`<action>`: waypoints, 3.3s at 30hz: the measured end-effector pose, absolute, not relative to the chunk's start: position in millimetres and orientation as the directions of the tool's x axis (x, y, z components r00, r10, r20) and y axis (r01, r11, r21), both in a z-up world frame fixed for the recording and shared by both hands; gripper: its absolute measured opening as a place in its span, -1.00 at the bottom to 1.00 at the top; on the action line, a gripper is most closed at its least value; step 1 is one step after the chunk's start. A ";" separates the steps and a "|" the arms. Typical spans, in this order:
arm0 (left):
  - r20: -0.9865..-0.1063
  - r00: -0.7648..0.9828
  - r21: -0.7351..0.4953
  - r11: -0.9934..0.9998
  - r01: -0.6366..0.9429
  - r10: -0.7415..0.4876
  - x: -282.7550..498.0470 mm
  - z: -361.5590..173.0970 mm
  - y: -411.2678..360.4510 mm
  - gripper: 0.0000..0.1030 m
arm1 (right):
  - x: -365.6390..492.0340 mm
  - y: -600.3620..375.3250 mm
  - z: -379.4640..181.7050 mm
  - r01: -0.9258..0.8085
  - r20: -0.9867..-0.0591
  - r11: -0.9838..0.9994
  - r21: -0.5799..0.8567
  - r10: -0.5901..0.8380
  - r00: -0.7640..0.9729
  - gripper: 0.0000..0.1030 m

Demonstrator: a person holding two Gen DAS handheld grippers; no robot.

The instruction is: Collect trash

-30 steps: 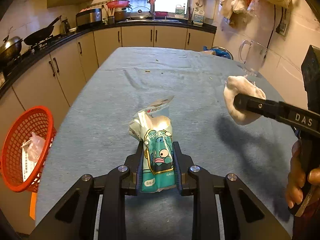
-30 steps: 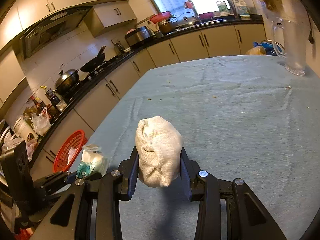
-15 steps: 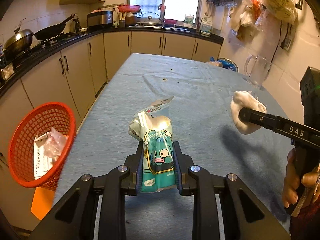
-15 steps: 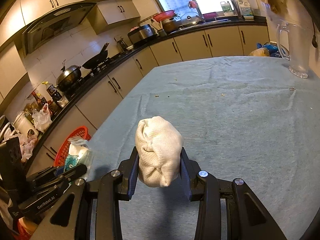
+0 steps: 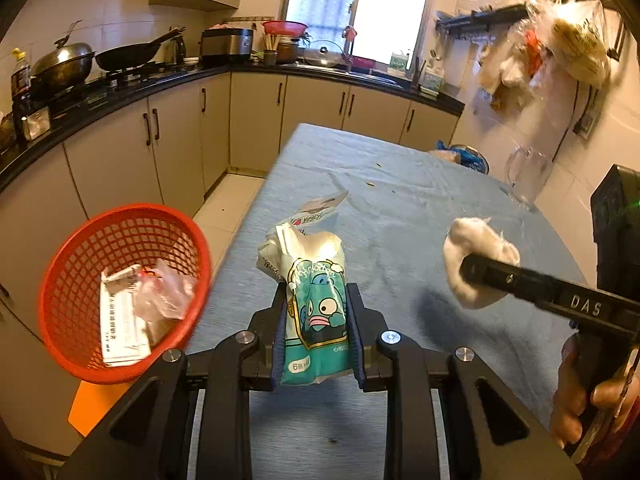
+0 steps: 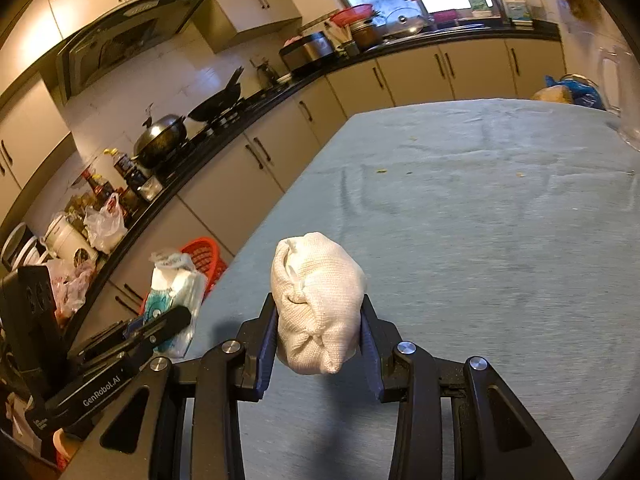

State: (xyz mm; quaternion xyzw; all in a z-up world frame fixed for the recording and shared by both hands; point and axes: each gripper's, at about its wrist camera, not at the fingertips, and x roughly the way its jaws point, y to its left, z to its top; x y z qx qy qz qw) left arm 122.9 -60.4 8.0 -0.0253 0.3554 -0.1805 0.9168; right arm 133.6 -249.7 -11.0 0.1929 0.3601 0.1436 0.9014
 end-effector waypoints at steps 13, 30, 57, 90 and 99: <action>-0.614 0.724 -0.214 0.949 0.230 -0.314 139.4 16.5 4.3 -0.52 | 163.3 -187.1 -4.2 -0.187 -0.604 0.872 0.451 0.453 0.655 -0.22; -0.639 0.739 -0.269 0.962 0.046 -0.214 174.0 0.4 110.9 -0.50 | 205.9 -85.0 9.4 -0.316 -0.610 0.829 0.461 0.555 0.566 -0.22; -0.671 0.720 -0.261 0.965 -0.001 -0.180 169.4 -19.1 127.7 -0.08 | 252.4 -41.5 -4.2 -0.276 -0.641 0.824 0.495 0.561 0.524 0.26; -0.549 0.815 0.132 0.982 -0.132 0.183 37.3 23.4 53.8 0.92 | 47.8 -139.4 28.8 -0.201 -0.564 0.962 0.185 0.271 0.780 0.72; -0.519 0.817 0.197 0.965 -0.173 0.252 1.3 16.3 43.7 0.92 | -1.3 -141.9 27.8 -0.167 -0.519 0.982 0.089 0.189 0.834 0.76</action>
